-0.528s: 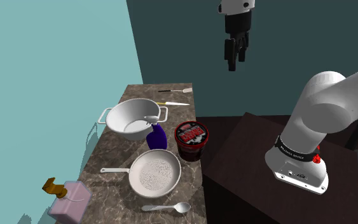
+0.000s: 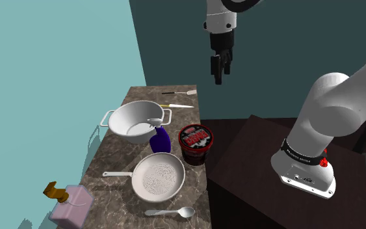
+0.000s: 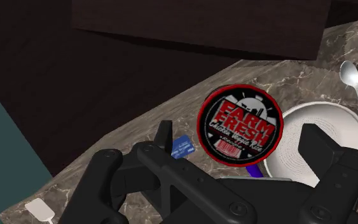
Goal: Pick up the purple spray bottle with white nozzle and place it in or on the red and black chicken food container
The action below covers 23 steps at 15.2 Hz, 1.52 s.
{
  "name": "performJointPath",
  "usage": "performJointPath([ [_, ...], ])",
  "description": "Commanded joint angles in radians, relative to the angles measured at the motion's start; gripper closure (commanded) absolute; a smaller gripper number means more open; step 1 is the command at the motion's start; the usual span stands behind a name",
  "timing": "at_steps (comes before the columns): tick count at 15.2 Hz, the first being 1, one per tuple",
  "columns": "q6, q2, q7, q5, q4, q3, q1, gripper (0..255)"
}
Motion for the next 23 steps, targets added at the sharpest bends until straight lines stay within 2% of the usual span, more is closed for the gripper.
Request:
performJointPath([
  [1,0.072,0.065,-0.015,0.004,0.005,0.009,0.012,0],
  [12,0.388,0.444,-0.084,-0.003,0.124,0.064,0.065,0],
  [23,0.573,0.834,-0.117,-0.075,0.379,0.114,0.121,0],
])
